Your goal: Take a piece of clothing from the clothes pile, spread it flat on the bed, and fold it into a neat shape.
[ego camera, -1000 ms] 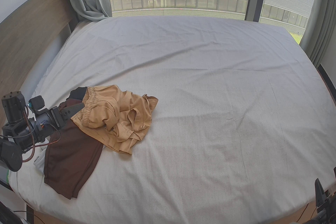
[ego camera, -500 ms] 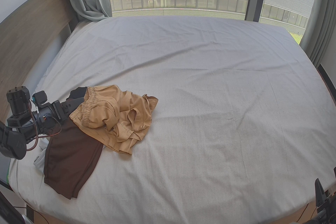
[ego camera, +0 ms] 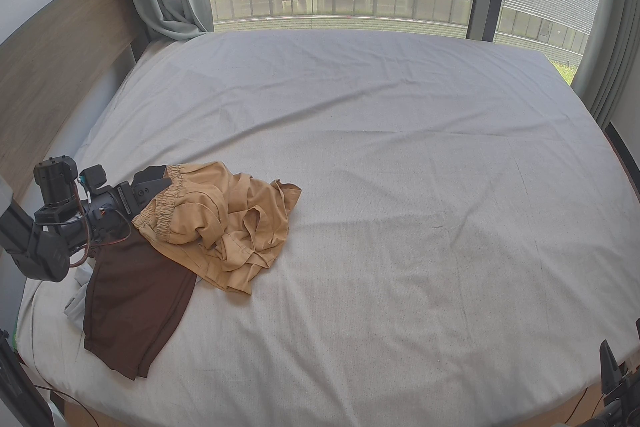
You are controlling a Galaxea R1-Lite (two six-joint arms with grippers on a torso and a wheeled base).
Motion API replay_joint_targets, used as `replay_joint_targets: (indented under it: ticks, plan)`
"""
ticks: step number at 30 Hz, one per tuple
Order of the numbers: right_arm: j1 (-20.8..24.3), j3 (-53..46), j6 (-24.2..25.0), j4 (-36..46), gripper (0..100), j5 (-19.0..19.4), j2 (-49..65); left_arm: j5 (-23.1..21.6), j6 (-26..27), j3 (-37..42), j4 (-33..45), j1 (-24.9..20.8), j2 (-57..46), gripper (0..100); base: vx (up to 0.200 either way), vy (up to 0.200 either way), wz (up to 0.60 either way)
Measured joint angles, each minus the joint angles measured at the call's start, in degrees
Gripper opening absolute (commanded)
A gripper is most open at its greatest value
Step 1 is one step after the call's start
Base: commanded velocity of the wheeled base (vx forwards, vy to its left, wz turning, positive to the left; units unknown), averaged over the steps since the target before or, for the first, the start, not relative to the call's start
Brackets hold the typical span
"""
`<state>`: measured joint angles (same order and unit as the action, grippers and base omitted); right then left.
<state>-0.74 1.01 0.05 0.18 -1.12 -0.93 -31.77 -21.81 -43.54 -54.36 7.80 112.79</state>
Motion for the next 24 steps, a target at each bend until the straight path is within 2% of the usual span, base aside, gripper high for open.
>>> replay_joint_targets:
  ticks: [15,24]
  plan:
    - [-0.05,0.0,0.11,0.0,100,-0.1,0.0,0.11,0.05,-7.12,0.2,-0.12,9.01,100,0.0,0.0,0.0]
    - [-0.05,0.0,0.11,-0.02,100,-0.05,0.0,0.02,0.13,-8.02,0.3,-0.5,11.3,100,0.0,0.0,0.0]
